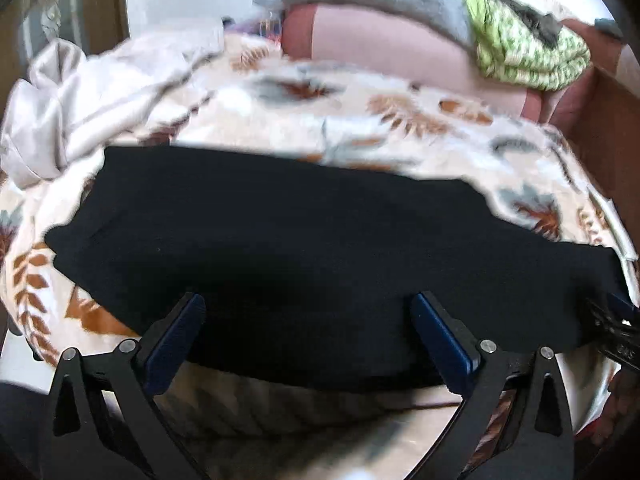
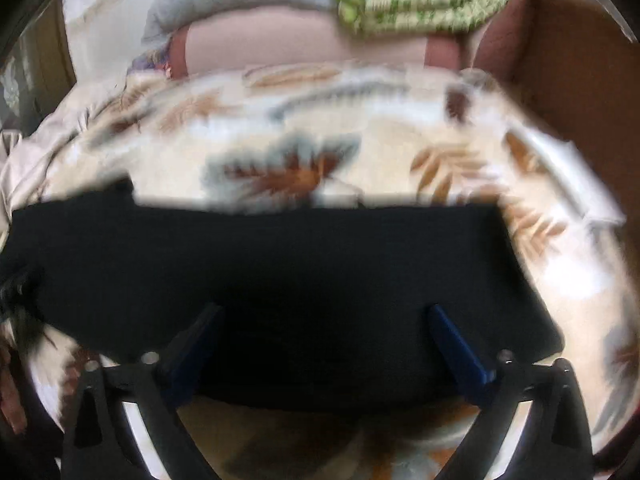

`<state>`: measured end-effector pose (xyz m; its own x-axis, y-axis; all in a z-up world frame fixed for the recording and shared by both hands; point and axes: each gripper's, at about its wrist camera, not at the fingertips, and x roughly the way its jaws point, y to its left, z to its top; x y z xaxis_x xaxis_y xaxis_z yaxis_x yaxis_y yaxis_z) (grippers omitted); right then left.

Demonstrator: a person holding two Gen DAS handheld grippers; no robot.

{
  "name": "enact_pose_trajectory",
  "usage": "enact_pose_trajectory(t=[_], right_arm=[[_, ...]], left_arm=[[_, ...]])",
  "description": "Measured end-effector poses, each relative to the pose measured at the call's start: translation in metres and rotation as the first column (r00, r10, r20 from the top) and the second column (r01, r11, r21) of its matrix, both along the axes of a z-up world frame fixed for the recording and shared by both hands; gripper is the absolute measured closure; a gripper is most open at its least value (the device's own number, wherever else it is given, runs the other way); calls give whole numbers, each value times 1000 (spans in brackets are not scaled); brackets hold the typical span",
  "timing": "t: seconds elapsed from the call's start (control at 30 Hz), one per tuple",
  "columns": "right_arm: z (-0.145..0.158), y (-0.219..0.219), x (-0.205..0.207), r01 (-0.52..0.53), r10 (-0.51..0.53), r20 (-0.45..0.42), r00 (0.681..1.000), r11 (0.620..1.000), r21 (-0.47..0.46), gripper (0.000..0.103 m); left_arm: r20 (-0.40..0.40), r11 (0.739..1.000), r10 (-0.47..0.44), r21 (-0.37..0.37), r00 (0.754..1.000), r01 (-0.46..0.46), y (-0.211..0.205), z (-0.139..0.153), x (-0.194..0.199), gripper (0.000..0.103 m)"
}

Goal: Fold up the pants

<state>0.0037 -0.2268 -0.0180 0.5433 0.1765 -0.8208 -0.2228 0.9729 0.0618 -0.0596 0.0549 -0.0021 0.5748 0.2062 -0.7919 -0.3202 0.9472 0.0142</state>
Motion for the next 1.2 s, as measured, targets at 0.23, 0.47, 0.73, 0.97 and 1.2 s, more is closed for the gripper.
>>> enact_pose_trajectory(t=[0.23, 0.47, 0.73, 0.97, 1.2], right_arm=[[7, 3, -4, -7, 7, 9, 1000, 1000, -19, 1], [38, -22, -15, 77, -76, 144, 987, 997, 1, 0], [63, -87, -29, 244, -269, 205, 941, 960, 139, 0], [58, -156, -43, 311, -356, 53, 933, 872, 378, 0], [13, -222, -51, 464, -420, -253, 871, 538, 704, 0]], left_arm=[[-4, 999, -33, 23, 999, 33, -8, 4, -4, 0], [30, 996, -91, 20, 995, 90, -48, 36, -13, 0], [91, 984, -147, 112, 985, 137, -111, 79, -22, 0], [77, 966, -213, 166, 974, 198, -156, 88, -25, 0], [58, 951, -251, 203, 966, 235, -190, 95, -22, 0]])
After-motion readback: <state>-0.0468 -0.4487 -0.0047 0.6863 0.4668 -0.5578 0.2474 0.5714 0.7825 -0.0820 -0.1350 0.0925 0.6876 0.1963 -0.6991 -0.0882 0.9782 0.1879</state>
